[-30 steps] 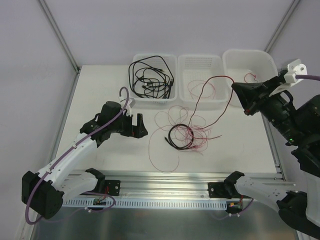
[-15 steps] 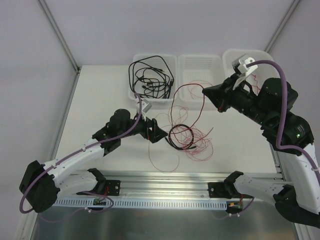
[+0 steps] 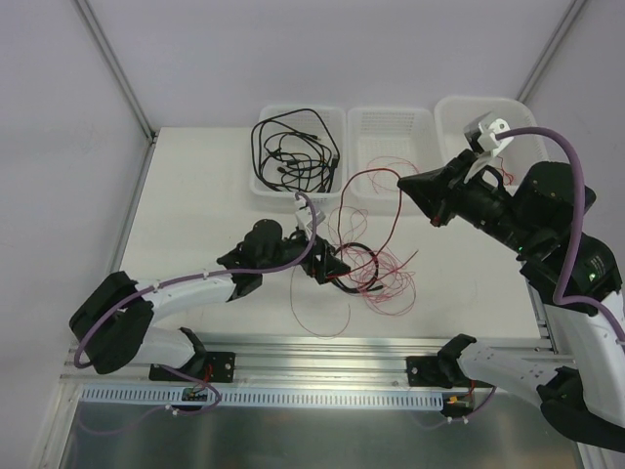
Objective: Untangle the cables
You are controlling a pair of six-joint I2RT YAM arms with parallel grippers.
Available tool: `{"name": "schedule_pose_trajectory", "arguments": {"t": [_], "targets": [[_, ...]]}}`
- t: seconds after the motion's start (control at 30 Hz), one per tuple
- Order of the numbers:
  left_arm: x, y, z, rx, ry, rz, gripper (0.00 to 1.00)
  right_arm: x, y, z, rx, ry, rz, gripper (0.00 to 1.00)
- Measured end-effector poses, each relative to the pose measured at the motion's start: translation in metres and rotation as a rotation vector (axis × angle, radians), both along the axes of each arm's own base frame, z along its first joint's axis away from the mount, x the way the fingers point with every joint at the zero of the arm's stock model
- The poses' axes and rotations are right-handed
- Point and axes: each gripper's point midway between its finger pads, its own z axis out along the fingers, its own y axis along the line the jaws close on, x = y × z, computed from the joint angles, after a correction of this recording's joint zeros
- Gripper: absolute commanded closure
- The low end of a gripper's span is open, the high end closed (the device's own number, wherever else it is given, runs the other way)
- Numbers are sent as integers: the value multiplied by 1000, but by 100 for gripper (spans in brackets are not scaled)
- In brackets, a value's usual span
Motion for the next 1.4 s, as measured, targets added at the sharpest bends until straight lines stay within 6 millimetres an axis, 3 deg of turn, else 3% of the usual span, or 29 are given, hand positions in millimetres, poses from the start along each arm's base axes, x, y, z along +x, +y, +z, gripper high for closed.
{"name": "schedule_pose_trajectory", "arguments": {"t": [0.07,0.17,0.2,0.3,0.4,0.5,0.57,0.63,0.77,0.87,0.93,1.0,1.07,1.13,1.4], "targets": [[0,-7,-5,2,4,-15,28,-1,0,-1,2,2,0,99],[-3,-19,-9,7,13,-39,54,-1,-1,-2,2,1,-1,99],[-3,-21,-10,4,14,-42,73,-2,-1,-2,2,1,-1,99],[-3,-24,-9,0,5,-45,100,-3,-4,-5,0,1,-8,99],[1,-21,-5,4,-13,-17,100,-2,-9,-13,-12,5,-31,99],[6,-8,12,24,-53,45,100,1,-15,-36,-42,29,-68,99],[13,1,42,26,-111,94,100,2,-19,-56,-72,56,-86,99],[22,7,91,16,-190,145,100,4,-19,-75,-96,83,-95,99],[32,23,218,-65,-367,229,100,10,-13,-115,-147,152,-88,99],[18,40,310,-168,-470,246,100,13,-2,-140,-165,198,-56,99],[5,53,353,-222,-513,249,100,14,6,-148,-163,214,-27,99],[-2,60,372,-248,-530,248,100,16,15,-153,-150,219,7,99],[-5,63,372,-241,-524,245,100,18,25,-156,-132,219,38,99],[-2,60,359,-209,-496,242,100,20,35,-162,-110,221,72,99],[21,38,251,8,-280,241,100,26,55,-188,-54,255,121,98]]}}
